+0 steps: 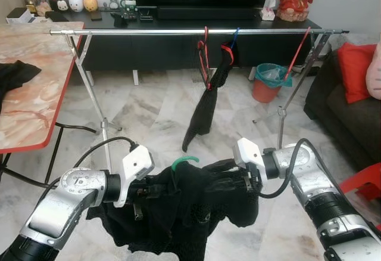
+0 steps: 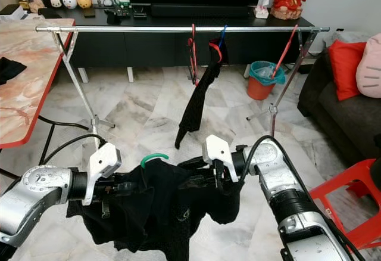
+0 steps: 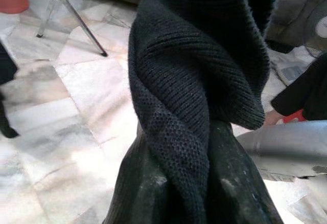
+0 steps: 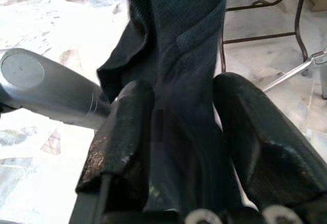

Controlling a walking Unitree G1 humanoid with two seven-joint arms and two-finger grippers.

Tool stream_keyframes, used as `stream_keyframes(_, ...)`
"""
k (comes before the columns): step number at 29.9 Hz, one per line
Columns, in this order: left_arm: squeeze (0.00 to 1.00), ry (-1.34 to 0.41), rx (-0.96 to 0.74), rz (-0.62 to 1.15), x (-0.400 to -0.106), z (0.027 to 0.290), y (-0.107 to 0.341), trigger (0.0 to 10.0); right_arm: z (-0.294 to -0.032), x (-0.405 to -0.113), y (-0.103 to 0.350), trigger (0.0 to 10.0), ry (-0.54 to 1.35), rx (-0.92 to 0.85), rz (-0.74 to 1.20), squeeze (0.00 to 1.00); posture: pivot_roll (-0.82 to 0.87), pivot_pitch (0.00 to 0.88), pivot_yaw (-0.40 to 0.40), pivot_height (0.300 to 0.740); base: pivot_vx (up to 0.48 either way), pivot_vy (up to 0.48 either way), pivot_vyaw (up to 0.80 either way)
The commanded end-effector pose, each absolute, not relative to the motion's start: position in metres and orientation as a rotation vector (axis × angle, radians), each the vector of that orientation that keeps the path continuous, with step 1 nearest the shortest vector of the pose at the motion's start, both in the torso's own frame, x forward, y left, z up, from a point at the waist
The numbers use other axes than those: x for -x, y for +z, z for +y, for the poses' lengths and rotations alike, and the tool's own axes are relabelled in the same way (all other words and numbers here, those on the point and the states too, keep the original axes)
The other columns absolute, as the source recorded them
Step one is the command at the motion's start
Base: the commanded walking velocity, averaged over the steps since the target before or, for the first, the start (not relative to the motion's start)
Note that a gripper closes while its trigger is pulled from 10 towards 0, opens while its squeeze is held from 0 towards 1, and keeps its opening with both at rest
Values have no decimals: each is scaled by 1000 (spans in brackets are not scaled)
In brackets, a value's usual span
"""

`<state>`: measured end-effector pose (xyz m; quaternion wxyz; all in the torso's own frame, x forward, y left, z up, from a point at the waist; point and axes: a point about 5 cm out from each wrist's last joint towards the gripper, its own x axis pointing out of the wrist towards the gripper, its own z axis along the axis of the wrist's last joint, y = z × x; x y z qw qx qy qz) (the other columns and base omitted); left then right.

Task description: Hang hanger

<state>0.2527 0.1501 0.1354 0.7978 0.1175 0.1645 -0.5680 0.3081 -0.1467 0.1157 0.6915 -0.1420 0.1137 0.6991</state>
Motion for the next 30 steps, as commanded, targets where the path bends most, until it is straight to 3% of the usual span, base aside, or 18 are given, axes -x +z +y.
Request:
stream_keyframes(1,0,-1191,-276,334,-254,153,136,0,-156,-305,110,10000,1552,334,305,1000,55,0,-101,728,0,0,0)
stream_keyframes(13,0,-1155,-280,334,-257,153,129,0,-164,-310,110,10000,1453,326,285,1000,51,0,-100,728,0,0,0)
stream_keyframes(15,0,-1137,-281,342,-257,153,125,0,-166,-318,113,10000,1349,346,246,1000,51,0,-100,728,0,0,0)
stream_keyframes(16,0,-1109,-286,339,-259,154,123,0,-167,-321,114,10000,1309,347,231,0,51,0,-102,728,0,0,0)
stream_keyframes(20,0,-1019,-314,333,-264,157,114,0,-171,-330,115,10000,1155,351,199,0,52,0,-105,728,0,0,0)
stream_keyframes(22,0,-868,-354,329,-274,161,106,0,-178,-336,112,10000,1005,346,189,0,53,0,-104,728,0,0,0)
stream_keyframes(23,0,-800,-360,333,-278,163,102,706,-181,-337,110,10000,955,340,184,0,53,0,-103,728,0,0,0)
stream_keyframes(24,0,-760,-362,337,-280,164,100,706,-182,-338,110,10000,928,337,180,0,53,0,-103,728,0,0,0)
stream_keyframes(25,0,-723,-358,328,-282,165,99,3961,-183,-339,109,10000,882,324,167,0,51,0,-103,728,0,0,0)
stream_keyframes(26,0,-702,-354,319,-283,164,99,3961,-185,-340,109,10000,850,315,159,0,51,0,-103,728,0,0,0)
stream_keyframes(27,0,-672,-349,313,-285,165,99,4902,-185,-341,108,10000,816,297,156,0,51,0,-103,728,0,0,0)
stream_keyframes(28,0,-633,-354,300,-287,165,98,9412,-186,-341,106,10000,785,282,157,0,48,0,-100,728,0,0,0)
stream_keyframes(30,0,-579,-349,289,-290,164,98,10000,-186,-341,102,10000,740,261,158,0,48,0,-100,728,0,0,0)
